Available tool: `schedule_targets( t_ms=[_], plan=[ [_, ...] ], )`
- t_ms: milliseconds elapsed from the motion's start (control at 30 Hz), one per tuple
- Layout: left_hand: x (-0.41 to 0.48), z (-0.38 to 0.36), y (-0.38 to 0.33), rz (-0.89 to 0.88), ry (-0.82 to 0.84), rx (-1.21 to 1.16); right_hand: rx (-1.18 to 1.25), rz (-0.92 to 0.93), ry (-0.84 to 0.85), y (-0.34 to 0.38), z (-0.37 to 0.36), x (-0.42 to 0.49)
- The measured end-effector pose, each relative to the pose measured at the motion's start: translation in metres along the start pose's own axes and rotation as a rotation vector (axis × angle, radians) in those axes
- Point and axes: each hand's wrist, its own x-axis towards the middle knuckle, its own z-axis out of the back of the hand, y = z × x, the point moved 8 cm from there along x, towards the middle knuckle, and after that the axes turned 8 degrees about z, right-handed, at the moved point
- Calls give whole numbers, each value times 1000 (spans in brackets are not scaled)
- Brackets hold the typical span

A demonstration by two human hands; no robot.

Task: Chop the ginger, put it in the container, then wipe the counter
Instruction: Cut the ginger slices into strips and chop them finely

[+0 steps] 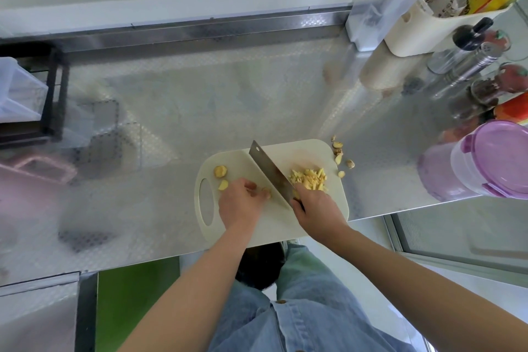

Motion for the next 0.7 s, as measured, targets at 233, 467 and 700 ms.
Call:
schedule_targets(
  t_ms=[233, 467, 700],
  plan=[
    [-2, -6, 4, 92, 2, -98, -48, 49, 81, 13, -6, -4],
    [-5, 1, -3, -20, -66, -43, -32, 24, 43, 10, 1, -5],
    [-11, -2, -10, -129, -51, 42, -29, 34, 71, 14, -6, -6]
  ],
)
